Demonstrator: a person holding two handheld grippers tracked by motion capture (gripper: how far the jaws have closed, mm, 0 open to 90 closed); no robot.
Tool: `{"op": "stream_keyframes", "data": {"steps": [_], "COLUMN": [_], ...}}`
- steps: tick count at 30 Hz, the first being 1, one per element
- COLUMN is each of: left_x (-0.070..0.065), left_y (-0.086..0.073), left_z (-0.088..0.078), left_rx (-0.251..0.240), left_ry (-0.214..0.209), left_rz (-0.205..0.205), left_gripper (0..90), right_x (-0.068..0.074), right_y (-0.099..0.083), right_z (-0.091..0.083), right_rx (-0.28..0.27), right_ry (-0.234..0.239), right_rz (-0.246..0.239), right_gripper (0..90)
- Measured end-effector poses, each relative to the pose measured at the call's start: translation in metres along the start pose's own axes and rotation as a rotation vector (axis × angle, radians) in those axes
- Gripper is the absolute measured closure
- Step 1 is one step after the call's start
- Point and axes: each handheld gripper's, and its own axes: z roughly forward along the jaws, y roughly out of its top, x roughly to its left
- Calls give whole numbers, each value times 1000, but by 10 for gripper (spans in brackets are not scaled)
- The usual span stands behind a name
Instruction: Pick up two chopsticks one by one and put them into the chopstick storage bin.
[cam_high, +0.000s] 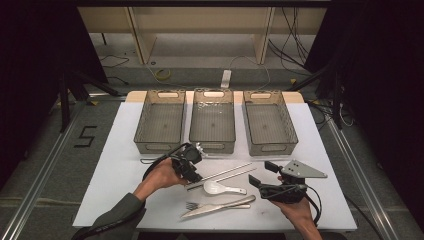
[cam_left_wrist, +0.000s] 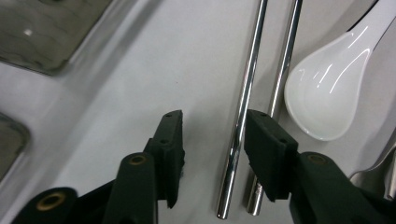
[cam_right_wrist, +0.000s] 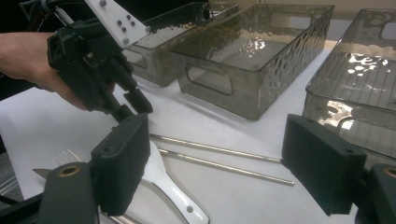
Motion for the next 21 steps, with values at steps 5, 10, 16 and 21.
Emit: {"op": "stream_keyframes", "data": {"steps": [5,10,16,21], "left_x": [-2,-5,-6,-6], "left_y": [1,2,5,5], "left_z": [4,8,9,9], "left_rx": [17,30,46,52], "left_ry": [-18,-35,-17,-8], "left_rz": [8,13,24,33], "left_gripper": [635,684,743,782], "right_x": [0,1,1,1], "right_y": [0,0,0,0], "right_z": [1,1,2,2], "right_rx": [3,7,11,14], "right_ry": [3,4,5,7], "right_rz": [0,-5,-5,-7], "right_gripper": [247,249,252,256]}}
